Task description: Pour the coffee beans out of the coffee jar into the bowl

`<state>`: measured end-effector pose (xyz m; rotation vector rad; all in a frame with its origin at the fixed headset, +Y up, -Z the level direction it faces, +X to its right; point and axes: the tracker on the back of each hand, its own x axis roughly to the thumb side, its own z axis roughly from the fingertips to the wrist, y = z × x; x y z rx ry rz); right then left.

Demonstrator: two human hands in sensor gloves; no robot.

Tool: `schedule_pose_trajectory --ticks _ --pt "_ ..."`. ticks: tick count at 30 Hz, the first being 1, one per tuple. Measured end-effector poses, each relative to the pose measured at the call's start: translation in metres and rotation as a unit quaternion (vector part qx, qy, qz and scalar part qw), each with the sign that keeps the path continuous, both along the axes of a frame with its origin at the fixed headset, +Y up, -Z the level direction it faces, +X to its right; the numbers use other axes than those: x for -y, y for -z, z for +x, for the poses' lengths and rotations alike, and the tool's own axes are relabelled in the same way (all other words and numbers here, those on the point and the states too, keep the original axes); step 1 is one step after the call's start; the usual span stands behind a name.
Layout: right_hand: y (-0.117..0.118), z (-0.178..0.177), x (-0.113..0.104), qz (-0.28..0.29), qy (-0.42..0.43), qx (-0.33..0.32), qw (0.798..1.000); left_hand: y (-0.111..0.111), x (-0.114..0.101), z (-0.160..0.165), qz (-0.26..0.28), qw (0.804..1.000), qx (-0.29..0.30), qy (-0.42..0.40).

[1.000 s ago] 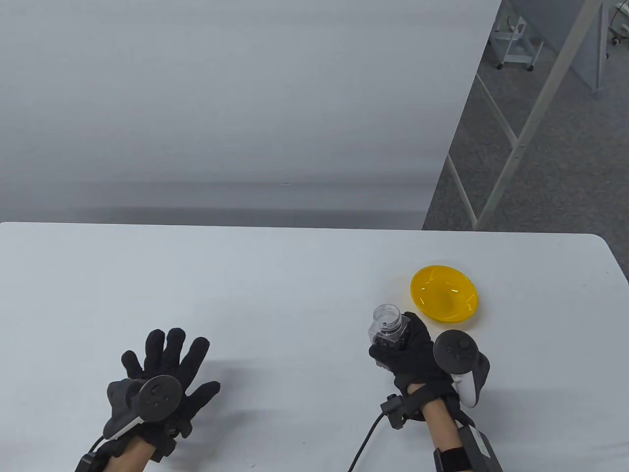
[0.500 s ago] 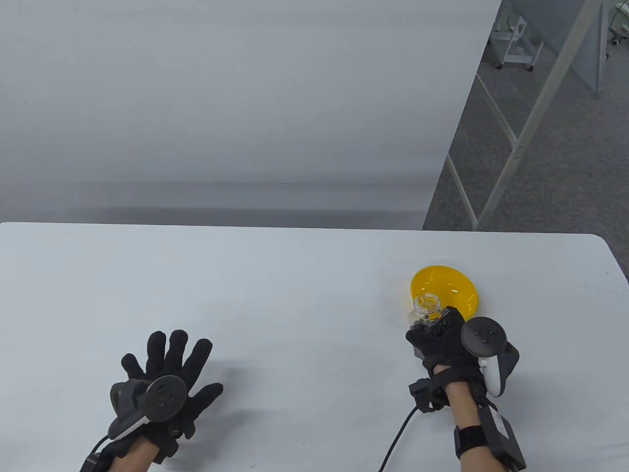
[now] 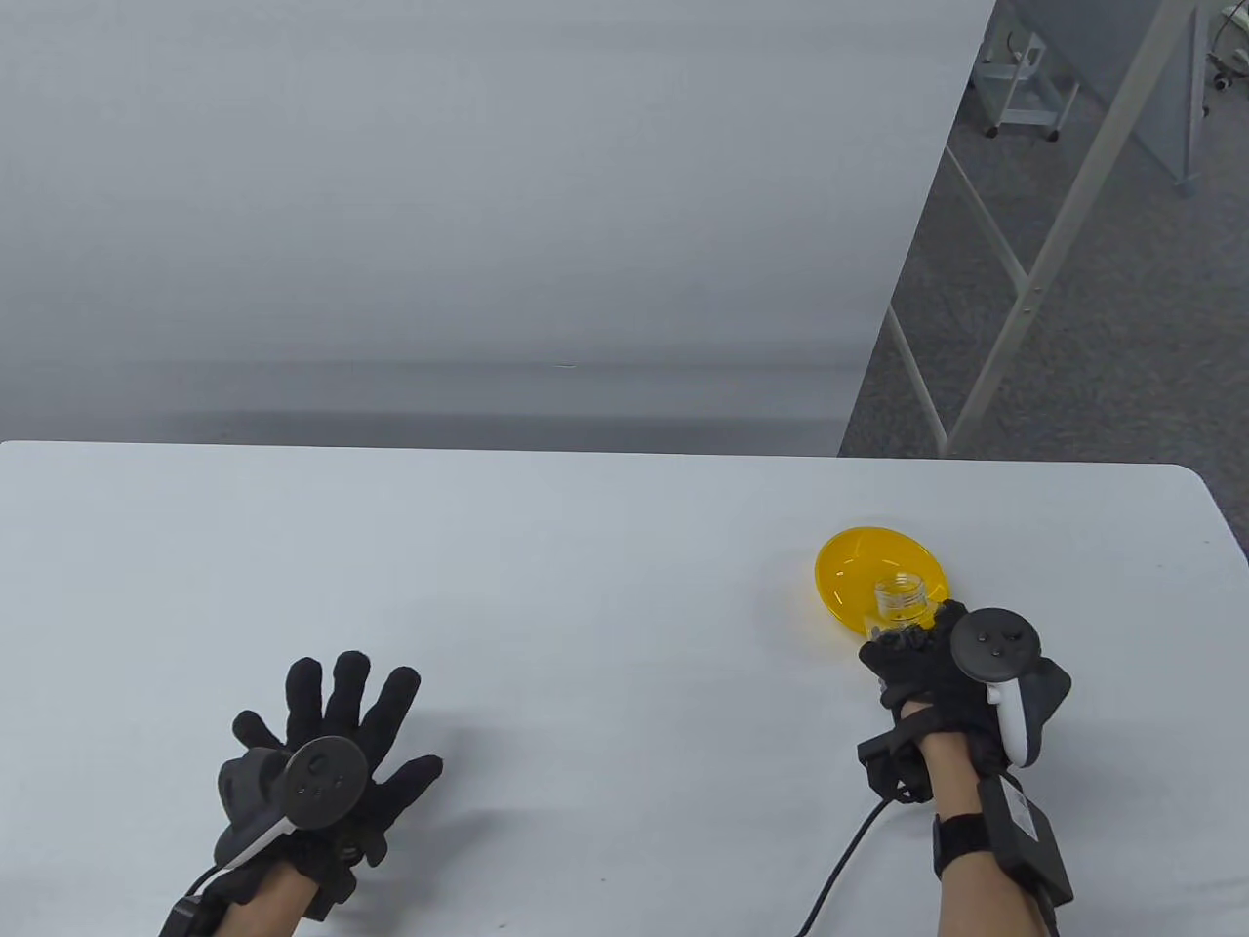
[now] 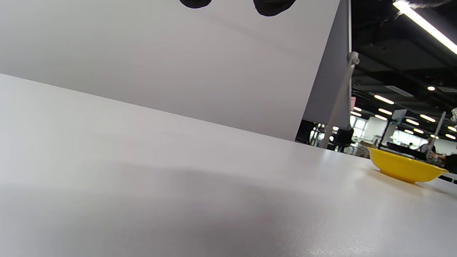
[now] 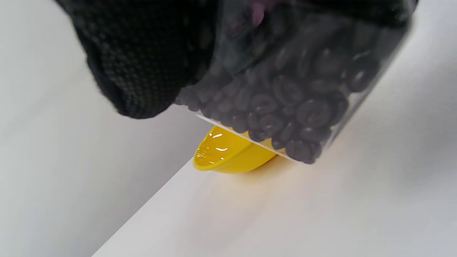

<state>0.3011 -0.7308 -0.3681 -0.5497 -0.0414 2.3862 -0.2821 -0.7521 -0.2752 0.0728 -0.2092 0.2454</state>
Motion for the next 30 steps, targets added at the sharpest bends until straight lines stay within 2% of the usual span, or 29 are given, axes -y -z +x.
schedule_pose_trajectory --ticks 14,23,30 --pt "0.006 0.008 -0.005 -0.036 -0.029 0.034 0.998 0.000 0.001 0.000 -0.002 1.000 0.002 0.007" --pt "0.006 0.000 -0.010 -0.066 -0.113 0.035 0.991 -0.001 0.001 0.003 0.007 1.000 0.017 0.011" --pt "0.008 -0.003 -0.008 -0.086 -0.141 0.046 0.985 -0.001 0.003 0.004 0.000 1.000 0.022 0.010"
